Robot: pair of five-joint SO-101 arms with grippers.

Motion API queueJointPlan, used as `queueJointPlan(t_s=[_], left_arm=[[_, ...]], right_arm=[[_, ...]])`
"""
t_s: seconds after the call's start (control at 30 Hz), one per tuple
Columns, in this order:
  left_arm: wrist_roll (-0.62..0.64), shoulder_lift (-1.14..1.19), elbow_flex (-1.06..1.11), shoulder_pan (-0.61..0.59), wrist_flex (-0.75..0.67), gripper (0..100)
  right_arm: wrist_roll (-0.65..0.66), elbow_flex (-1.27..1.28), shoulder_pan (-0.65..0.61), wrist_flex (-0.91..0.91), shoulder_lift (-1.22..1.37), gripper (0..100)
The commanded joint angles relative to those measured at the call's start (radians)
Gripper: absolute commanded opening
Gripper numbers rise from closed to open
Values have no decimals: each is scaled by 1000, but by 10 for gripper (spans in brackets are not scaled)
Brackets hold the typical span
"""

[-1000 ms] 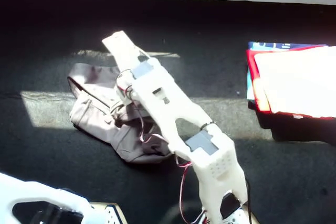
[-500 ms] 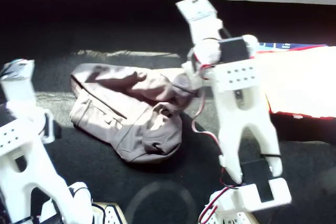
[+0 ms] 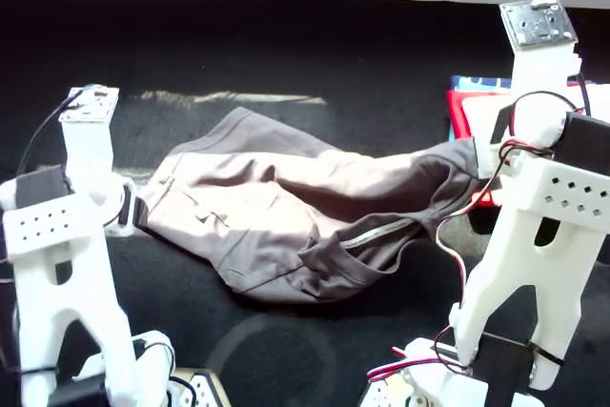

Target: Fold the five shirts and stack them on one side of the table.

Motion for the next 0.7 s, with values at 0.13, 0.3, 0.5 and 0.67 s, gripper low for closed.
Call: queueJointPlan(t_s=[0.13,0.3,0.5,0.67], left_arm=[[97,369,-223,50,-77,189],[241,595,-444,91,-17,189],[365,806,-699,180,130,189],[367,952,-851,185,183,189]], right_arm=[[2,88,-24,-36,-44,7],[2,93,-59,-27,-44,7],[2,94,-96,-27,-44,7],[2,93,-102,-27,-44,7]])
